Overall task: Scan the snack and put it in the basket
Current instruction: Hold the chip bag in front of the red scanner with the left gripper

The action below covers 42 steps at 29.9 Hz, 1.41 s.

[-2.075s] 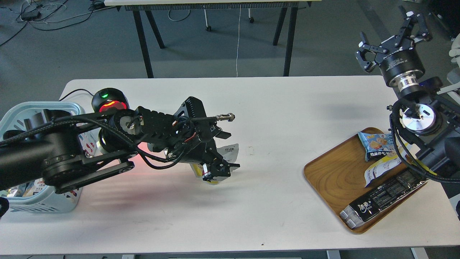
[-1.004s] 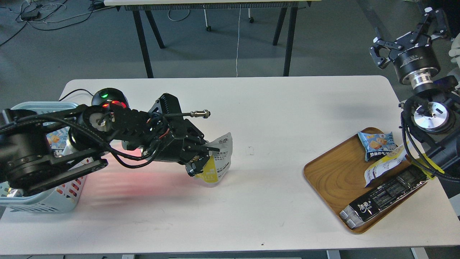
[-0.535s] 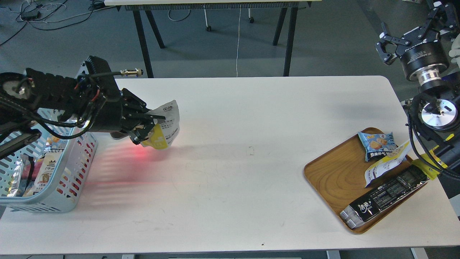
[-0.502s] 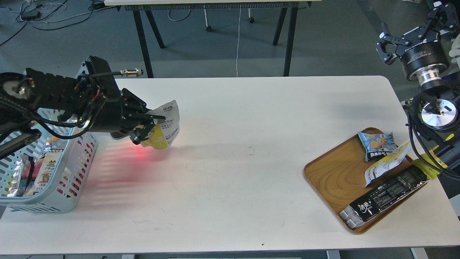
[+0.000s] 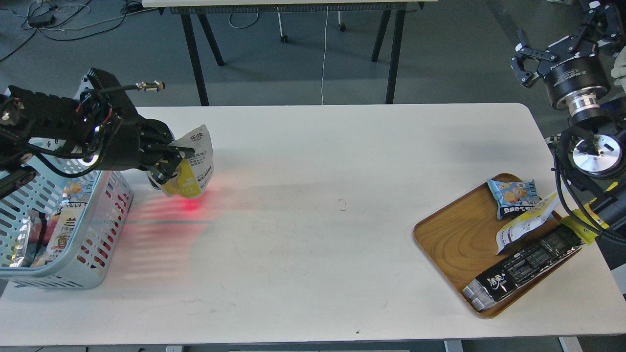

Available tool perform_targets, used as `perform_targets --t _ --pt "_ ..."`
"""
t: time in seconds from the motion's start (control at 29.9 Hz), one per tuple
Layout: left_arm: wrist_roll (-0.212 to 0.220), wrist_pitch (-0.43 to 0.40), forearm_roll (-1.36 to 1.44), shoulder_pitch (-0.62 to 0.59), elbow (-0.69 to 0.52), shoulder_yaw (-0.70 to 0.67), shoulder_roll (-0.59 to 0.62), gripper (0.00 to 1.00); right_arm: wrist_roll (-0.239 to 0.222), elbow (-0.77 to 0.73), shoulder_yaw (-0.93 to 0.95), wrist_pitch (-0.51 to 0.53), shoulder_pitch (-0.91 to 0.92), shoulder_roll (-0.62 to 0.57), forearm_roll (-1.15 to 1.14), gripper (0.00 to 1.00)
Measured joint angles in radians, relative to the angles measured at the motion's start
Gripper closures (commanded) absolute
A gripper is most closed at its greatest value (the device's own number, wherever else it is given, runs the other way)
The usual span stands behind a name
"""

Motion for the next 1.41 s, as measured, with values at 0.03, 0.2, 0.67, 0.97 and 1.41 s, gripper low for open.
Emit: perform_targets --t 0.03,0.2,0.67,0.97,1.41 --pt "0.0 0.0 0.0 0.0 0.0 0.0 -0.001 1.0 0.0 0.0 0.0 0.0 0.0 0.0 0.0 0.01" --pt "0.001 0.0 0.0 0.0 0.0 0.001 -0.003 1.0 0.0 0.001 -0.001 0.0 0.0 0.0 0.0 0.01" --pt "0.008 0.0 0.0 -0.002 -0.063 0.004 -0.003 1.0 0.0 0.0 0.0 -0.001 0.009 0.0 -0.002 0.01" --pt "0.012 0.0 0.0 -0.004 -0.053 0.002 0.002 1.0 0.0 0.005 -0.002 -0.005 0.02 0.0 -0.002 0.01" --pt "0.008 0.0 0.0 -0.009 0.051 -0.009 -0.005 1.0 0.0 0.007 0.0 -0.006 0.021 -0.002 -0.002 0.01"
